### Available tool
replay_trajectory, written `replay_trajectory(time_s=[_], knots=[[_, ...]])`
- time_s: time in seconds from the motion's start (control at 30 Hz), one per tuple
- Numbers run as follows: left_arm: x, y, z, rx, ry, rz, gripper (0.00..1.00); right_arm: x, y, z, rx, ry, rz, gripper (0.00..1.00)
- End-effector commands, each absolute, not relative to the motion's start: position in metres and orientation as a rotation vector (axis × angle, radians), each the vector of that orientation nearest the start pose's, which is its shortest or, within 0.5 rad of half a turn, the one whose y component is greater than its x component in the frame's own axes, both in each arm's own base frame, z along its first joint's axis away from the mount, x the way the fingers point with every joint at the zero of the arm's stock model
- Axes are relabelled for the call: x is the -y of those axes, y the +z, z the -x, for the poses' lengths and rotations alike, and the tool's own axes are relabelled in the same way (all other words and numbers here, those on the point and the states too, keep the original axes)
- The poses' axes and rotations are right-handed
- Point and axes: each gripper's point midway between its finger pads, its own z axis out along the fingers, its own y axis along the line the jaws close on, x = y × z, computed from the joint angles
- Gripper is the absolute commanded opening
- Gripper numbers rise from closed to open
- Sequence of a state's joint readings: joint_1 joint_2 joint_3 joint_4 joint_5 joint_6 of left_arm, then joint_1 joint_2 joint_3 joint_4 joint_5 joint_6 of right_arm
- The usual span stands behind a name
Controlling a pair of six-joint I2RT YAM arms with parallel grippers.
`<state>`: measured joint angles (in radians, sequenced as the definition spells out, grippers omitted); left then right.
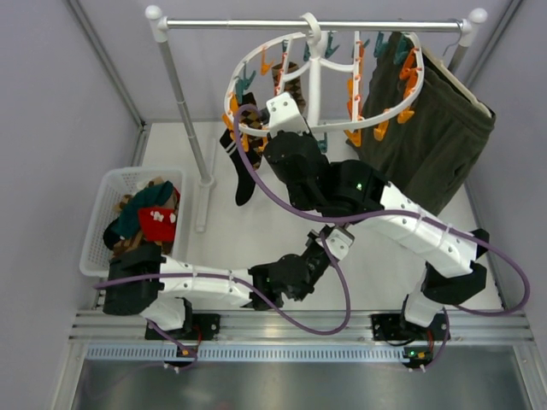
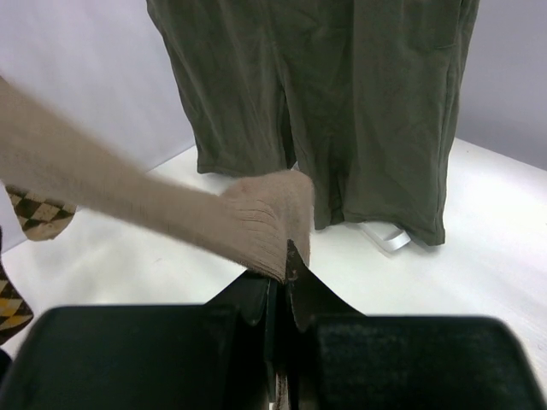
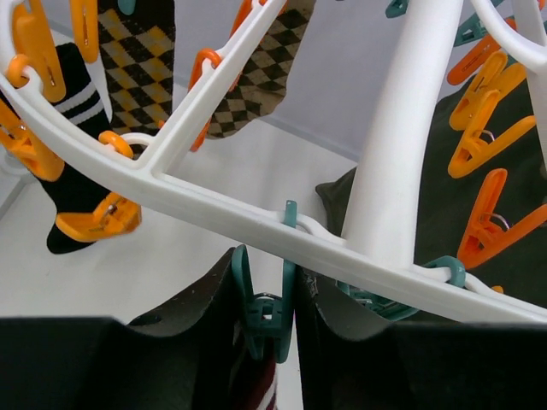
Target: Remove the socks clipped to the hanger
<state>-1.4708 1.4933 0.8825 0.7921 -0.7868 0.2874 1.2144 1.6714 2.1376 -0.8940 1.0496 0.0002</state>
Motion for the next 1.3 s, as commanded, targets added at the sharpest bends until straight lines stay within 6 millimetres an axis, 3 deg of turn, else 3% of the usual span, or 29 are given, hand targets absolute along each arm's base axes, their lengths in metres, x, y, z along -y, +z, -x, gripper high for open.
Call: replay_trajectory(time_s=[0.0,0.1,0.2,0.27,0.3,0.33,0.37,0.4,0.43,0.47,0.53,0.57,0.6,0.63,0.73,0.83,0.87,0.9,0.93,0.97,1.0,1.1,1.2,1.23,1.27], knots=[[0.417,0.294,-0.173,-1.319,-0.456,-0.543,0.00,-0.289,0.447,-0.276,-1.695,-0.171,0.378,0.25],[0.418,0.287,-0.173,-1.332,-0.502,-0.540,0.00,-0.288,0.447,-0.275,-1.691,-0.146,0.370,0.24],[0.408,0.269,-0.188,-1.384,-0.578,-0.491,0.00,-0.289,0.447,-0.272,-1.695,-0.070,0.387,0.22],[0.390,0.254,-0.205,-1.426,-0.550,-0.438,0.00,-0.284,0.452,-0.271,-1.699,0.032,0.342,0.22],[0.382,0.257,-0.207,-1.428,-0.548,-0.411,0.00,-0.287,0.443,-0.271,-1.713,0.059,0.370,0.21],[0.371,0.257,-0.215,-1.440,-0.536,-0.367,0.00,-0.279,0.451,-0.272,-1.696,0.096,0.337,0.22],[0.359,0.247,-0.218,-1.459,-0.510,-0.351,0.00,-0.278,0.450,-0.271,-1.696,0.119,0.337,0.22],[0.338,0.258,-0.224,-1.455,-0.489,-0.279,0.00,-0.284,0.440,-0.269,-1.709,0.165,0.377,0.21],[0.323,0.259,-0.232,-1.471,-0.498,-0.187,0.00,-0.272,0.449,-0.268,-1.694,0.207,0.351,0.22],[0.307,0.245,-0.236,-1.510,-0.453,-0.175,0.00,-0.272,0.456,-0.267,-1.669,0.254,0.331,0.22],[0.264,0.258,-0.249,-1.513,-0.436,0.004,0.00,-0.263,0.455,-0.262,-1.651,0.314,0.344,0.22],[0.247,0.249,-0.251,-1.534,-0.389,0.030,0.00,-0.261,0.461,-0.261,-1.627,0.348,0.332,0.23],[0.232,0.249,-0.253,-1.538,-0.362,0.072,0.00,-0.263,0.454,-0.258,-1.629,0.377,0.361,0.23],[0.204,0.260,-0.257,-1.511,-0.336,0.194,0.00,-0.252,0.462,-0.256,-1.608,0.398,0.343,0.23],[0.160,0.256,-0.257,-1.509,-0.224,0.316,0.00,-0.239,0.466,-0.254,-1.589,0.421,0.337,0.23],[0.123,0.260,-0.257,-1.504,-0.157,0.421,0.00,-0.227,0.467,-0.255,-1.585,0.421,0.332,0.24],[0.114,0.270,-0.258,-1.492,-0.165,0.461,0.00,-0.225,0.468,-0.255,-1.583,0.423,0.332,0.24],[0.108,0.270,-0.260,-1.496,-0.159,0.481,0.00,-0.224,0.468,-0.253,-1.578,0.434,0.345,0.24],[0.090,0.263,-0.266,-1.522,-0.091,0.509,0.00,-0.221,0.467,-0.256,-1.579,0.423,0.350,0.25],[0.087,0.275,-0.271,-1.522,-0.116,0.534,0.00,-0.222,0.468,-0.255,-1.575,0.433,0.361,0.25],[0.079,0.273,-0.275,-1.543,-0.083,0.546,0.00,-0.221,0.469,-0.255,-1.572,0.433,0.361,0.25],[0.033,0.275,-0.297,-1.559,0.046,0.663,0.00,-0.222,0.472,-0.254,-1.563,0.447,0.383,0.25],[0.000,0.281,-0.301,-1.575,0.147,0.758,0.00,-0.223,0.471,-0.254,-1.558,0.448,0.396,0.26],[-0.023,0.278,-0.303,-1.560,0.203,0.833,0.00,-0.223,0.470,-0.255,-1.558,0.446,0.400,0.27],[-0.033,0.279,-0.305,-1.557,0.218,0.860,0.00,-0.224,0.469,-0.255,-1.556,0.448,0.403,0.27]])
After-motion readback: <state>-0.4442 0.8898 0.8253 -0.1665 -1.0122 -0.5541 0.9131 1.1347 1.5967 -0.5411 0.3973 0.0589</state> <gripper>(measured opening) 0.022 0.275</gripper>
